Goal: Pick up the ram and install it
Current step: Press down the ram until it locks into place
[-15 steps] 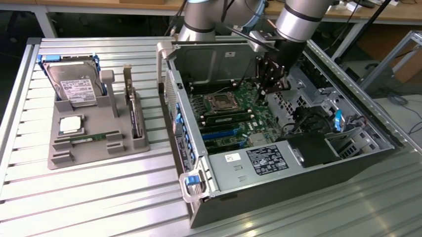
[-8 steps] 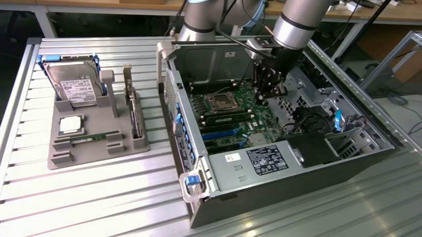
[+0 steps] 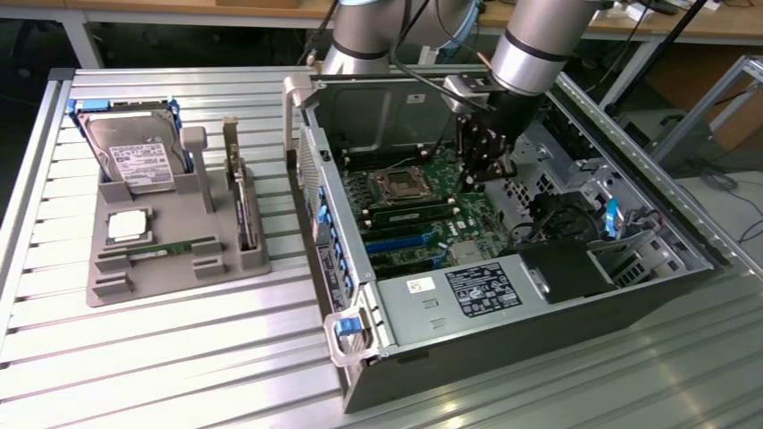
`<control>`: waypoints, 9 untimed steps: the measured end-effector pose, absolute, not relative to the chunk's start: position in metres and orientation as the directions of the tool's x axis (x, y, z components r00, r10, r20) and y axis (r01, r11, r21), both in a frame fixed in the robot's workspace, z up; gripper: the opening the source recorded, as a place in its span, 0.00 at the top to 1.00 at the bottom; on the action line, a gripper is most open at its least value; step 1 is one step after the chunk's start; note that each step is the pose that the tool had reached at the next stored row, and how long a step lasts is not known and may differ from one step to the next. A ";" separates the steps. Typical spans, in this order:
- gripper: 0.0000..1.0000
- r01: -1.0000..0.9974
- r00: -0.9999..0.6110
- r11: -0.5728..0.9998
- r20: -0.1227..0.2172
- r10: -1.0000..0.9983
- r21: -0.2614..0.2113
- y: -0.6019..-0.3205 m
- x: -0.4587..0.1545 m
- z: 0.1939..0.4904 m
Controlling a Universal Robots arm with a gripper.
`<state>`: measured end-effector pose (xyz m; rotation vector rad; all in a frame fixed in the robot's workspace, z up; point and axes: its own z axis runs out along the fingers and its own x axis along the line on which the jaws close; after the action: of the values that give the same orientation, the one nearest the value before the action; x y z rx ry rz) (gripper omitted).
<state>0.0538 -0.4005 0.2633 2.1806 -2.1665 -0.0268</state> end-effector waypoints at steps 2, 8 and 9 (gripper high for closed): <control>0.90 -0.998 0.007 -0.005 0.035 -0.999 0.060 -0.401 0.054 0.257; 0.90 -0.998 0.007 -0.005 0.035 -0.999 0.060 -0.402 0.053 0.239; 0.90 -0.998 0.007 -0.005 0.034 -0.999 0.060 -0.402 0.053 0.237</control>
<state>0.0534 -0.4024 0.2370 2.1809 -2.1670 -0.0276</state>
